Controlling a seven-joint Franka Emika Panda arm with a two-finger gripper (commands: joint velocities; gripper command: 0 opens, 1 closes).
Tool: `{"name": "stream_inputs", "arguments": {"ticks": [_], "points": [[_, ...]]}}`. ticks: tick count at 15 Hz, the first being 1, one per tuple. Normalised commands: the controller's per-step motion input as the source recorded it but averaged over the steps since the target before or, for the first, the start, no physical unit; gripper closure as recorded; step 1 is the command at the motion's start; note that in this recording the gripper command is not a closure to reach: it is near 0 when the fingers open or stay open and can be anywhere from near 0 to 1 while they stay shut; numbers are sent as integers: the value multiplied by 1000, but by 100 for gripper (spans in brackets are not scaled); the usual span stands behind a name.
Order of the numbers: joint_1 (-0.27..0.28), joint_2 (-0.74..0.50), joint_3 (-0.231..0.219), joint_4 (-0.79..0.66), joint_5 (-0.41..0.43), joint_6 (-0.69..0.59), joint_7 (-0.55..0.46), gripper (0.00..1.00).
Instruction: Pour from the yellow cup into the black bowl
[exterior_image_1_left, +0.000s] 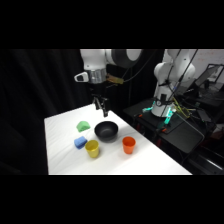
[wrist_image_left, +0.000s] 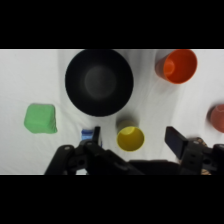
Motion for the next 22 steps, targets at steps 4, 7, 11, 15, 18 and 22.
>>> {"name": "stream_inputs", "arguments": {"ticks": [4,7,11,15,18,22], "points": [[8,50,50,136,-12,-49,72,0],[94,179,101,419,-64,-107,178,0],[90,318,77,463,-55,25,140,0],[29,349,19,292,9,256,68,0],[36,292,-14,133,-25,297,112,0],[58,214,-30,83,-40,241,120,0]]}}
